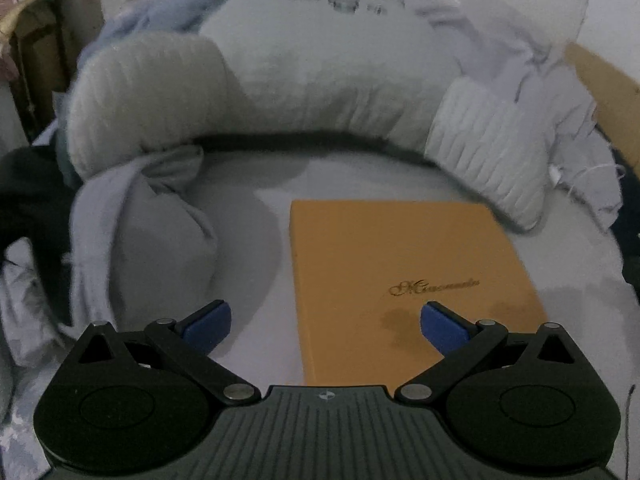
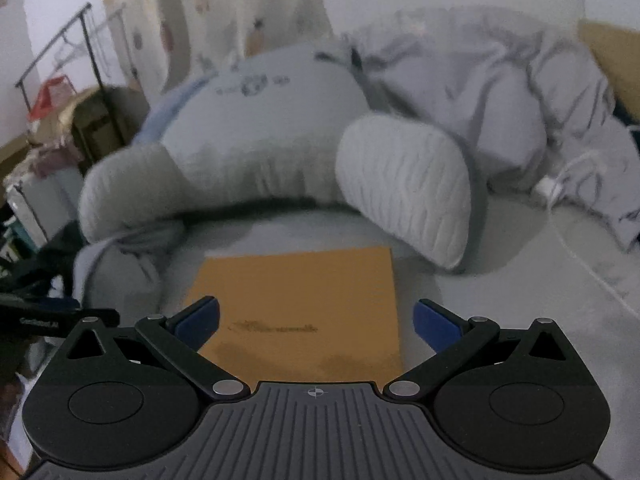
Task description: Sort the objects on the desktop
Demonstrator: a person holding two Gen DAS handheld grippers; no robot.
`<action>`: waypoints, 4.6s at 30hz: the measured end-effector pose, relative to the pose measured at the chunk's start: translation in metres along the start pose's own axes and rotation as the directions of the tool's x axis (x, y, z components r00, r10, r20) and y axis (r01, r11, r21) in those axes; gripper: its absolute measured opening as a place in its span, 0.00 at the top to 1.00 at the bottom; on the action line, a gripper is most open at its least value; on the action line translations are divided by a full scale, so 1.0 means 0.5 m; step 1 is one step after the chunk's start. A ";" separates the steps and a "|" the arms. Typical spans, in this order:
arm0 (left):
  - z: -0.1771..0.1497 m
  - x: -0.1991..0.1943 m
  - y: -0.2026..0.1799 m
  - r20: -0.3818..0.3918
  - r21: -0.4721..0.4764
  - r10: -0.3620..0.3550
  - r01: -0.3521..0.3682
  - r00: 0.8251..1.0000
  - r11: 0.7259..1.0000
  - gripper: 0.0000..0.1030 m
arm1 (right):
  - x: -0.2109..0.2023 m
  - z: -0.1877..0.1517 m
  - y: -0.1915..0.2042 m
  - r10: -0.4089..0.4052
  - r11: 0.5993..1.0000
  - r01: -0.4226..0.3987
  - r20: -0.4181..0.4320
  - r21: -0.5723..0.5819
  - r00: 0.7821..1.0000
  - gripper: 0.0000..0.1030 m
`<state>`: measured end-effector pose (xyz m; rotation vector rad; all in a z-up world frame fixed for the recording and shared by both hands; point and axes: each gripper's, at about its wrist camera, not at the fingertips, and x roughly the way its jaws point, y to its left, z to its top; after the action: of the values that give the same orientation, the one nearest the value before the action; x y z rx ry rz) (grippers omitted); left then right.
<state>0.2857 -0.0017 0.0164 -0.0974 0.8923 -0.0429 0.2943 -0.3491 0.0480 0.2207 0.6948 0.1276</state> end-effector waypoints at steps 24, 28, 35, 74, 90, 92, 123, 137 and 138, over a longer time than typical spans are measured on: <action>0.004 0.260 0.038 -0.158 -0.196 -0.124 0.092 0.980 0.976 0.00 | 0.332 -0.094 -0.110 0.072 0.997 -0.058 -0.285 0.056 0.956 0.00; -0.002 0.272 0.039 -0.135 -0.228 -0.153 0.119 0.979 0.966 0.00 | 0.345 -0.104 -0.117 0.109 0.990 -0.078 -0.274 0.121 0.956 0.00; 0.002 0.272 0.027 -0.137 -0.256 -0.132 0.093 0.982 0.962 0.00 | 0.336 -0.099 -0.099 0.073 0.993 -0.042 -0.299 0.109 0.951 0.00; 0.112 -0.327 -0.053 0.219 -0.158 -0.173 0.210 0.960 0.965 0.00 | -0.251 0.119 0.118 -0.038 0.997 0.044 -0.099 0.056 0.994 0.00; -0.056 -0.515 -0.002 0.235 -0.106 -0.171 0.200 0.957 0.974 0.00 | -0.470 -0.026 0.275 -0.043 0.999 0.046 -0.122 0.027 0.992 0.00; -0.080 -0.522 0.007 0.231 -0.101 -0.166 0.193 0.959 0.976 0.00 | -0.482 -0.055 0.294 -0.039 0.999 0.044 -0.140 0.031 0.989 0.00; -0.342 -0.304 0.073 -0.031 -0.117 -0.123 0.118 0.992 0.986 0.00 | -0.327 -0.372 0.323 -0.054 0.994 0.090 -0.409 0.069 0.911 0.00; -0.317 -0.263 0.082 -0.050 -0.121 -0.101 0.095 0.994 0.988 0.00 | -0.264 -0.361 0.300 -0.015 0.994 0.062 -0.436 0.094 0.900 0.00; -0.316 -0.263 0.079 -0.051 -0.115 -0.102 0.095 0.993 0.989 0.00 | -0.264 -0.361 0.297 -0.013 0.993 0.061 -0.436 0.096 0.900 0.00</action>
<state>0.0800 0.0374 0.0154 -0.2461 0.9464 -0.0884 0.0707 -0.2016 0.0311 0.2863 1.1544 0.1032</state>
